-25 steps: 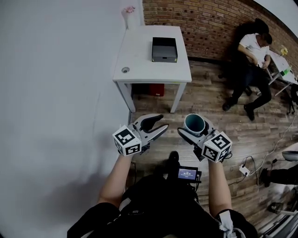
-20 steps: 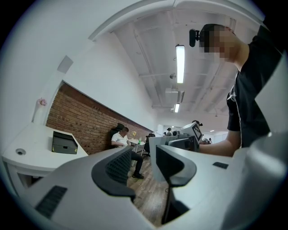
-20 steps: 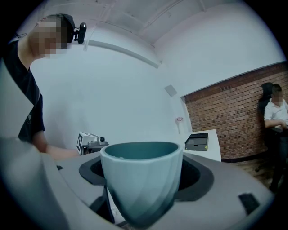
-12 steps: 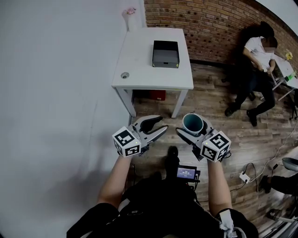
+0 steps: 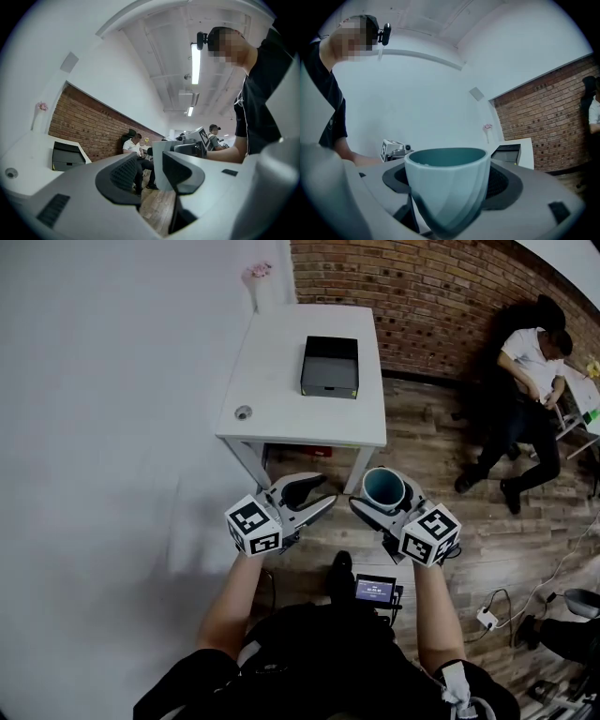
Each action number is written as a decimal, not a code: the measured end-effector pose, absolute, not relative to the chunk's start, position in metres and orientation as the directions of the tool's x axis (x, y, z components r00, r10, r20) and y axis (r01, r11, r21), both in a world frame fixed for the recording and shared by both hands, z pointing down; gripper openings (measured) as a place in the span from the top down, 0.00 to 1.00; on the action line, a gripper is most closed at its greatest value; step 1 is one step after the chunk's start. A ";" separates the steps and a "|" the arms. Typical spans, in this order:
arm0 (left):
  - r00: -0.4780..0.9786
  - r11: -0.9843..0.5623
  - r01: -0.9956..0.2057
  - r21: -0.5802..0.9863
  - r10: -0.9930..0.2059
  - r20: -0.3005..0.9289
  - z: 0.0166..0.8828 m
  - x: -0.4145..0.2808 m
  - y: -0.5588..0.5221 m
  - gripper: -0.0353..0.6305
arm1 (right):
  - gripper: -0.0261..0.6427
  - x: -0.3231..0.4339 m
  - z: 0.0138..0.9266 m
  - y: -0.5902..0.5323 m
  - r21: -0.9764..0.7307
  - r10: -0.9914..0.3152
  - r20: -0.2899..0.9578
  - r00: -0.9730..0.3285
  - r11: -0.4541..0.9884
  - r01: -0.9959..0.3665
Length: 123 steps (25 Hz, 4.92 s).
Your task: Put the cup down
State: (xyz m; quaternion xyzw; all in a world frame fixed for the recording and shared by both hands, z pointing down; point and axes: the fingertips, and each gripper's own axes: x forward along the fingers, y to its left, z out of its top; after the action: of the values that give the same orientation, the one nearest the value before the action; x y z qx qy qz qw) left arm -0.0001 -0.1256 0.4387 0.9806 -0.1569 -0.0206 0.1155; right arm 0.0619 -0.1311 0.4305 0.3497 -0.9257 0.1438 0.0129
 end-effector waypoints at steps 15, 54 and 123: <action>0.928 -0.906 -0.367 0.208 -0.372 0.016 0.430 0.050 -0.231 0.68 | 0.35 0.120 0.426 -0.234 -0.258 -0.608 0.099 -0.788 0.749 -0.610; 0.950 -0.924 -0.309 0.224 -0.313 0.019 0.429 0.046 -0.303 0.68 | 0.35 0.096 0.424 -0.316 -0.265 -0.628 0.103 -0.771 0.730 -0.630; 0.947 -0.930 -0.307 0.204 -0.320 -0.036 0.476 -0.006 -0.440 0.94 | 0.35 0.088 0.546 -0.741 -0.105 -0.891 0.076 -0.447 0.438 -0.893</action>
State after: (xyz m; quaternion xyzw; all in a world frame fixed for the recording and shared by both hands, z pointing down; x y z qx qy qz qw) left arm -0.0063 -0.4400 0.4757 0.9816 -0.1597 -0.0343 0.0985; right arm 0.0879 -0.7414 0.5461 0.5260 -0.8480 0.0648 0.0047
